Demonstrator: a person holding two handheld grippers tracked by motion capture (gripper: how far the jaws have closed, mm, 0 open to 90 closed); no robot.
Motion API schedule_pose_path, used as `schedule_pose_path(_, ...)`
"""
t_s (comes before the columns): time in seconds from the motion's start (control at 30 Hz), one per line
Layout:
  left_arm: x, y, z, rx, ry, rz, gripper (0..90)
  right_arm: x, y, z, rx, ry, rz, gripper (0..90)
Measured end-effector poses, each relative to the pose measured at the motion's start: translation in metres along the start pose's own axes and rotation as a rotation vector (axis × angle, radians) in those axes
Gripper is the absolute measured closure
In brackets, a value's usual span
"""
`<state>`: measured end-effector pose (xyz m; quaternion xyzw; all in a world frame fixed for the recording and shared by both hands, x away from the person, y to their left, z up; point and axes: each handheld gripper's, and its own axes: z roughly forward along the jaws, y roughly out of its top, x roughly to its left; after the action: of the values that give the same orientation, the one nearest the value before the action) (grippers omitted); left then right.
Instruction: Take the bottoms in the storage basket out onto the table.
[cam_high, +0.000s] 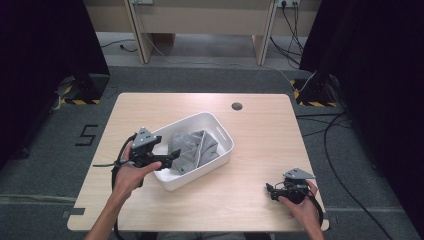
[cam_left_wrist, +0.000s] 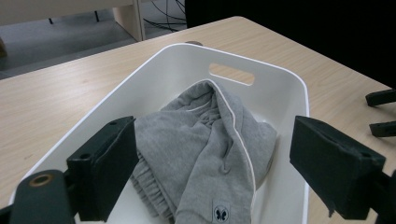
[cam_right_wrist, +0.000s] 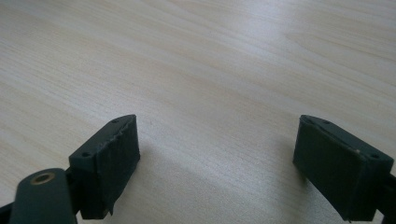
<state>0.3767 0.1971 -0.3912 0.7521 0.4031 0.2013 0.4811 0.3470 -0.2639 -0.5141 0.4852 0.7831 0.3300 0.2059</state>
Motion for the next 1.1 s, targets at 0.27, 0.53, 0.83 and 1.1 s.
schedule_pose_path(0.27, 0.000, 0.012, 0.025, 0.015, -0.019, 0.024, 14.3, 0.000, 0.000, 0.000, -0.001, 0.001, 0.000, 14.8)
schedule_pose_path(0.53, -0.003, 0.019, 0.054, 0.046, -0.034, 0.048, 14.3, 0.000, 0.000, 0.001, -0.002, 0.003, -0.003, 14.8)
schedule_pose_path(0.83, 0.000, 0.019, 0.079, 0.058, -0.026, 0.050, 14.4, 0.000, 0.001, 0.001, -0.001, 0.001, -0.002, 14.8)
schedule_pose_path(1.1, 0.004, 0.012, 0.098, 0.102, -0.007, 0.068, 14.4, 0.000, 0.001, 0.001, -0.001, 0.001, -0.001, 14.8)
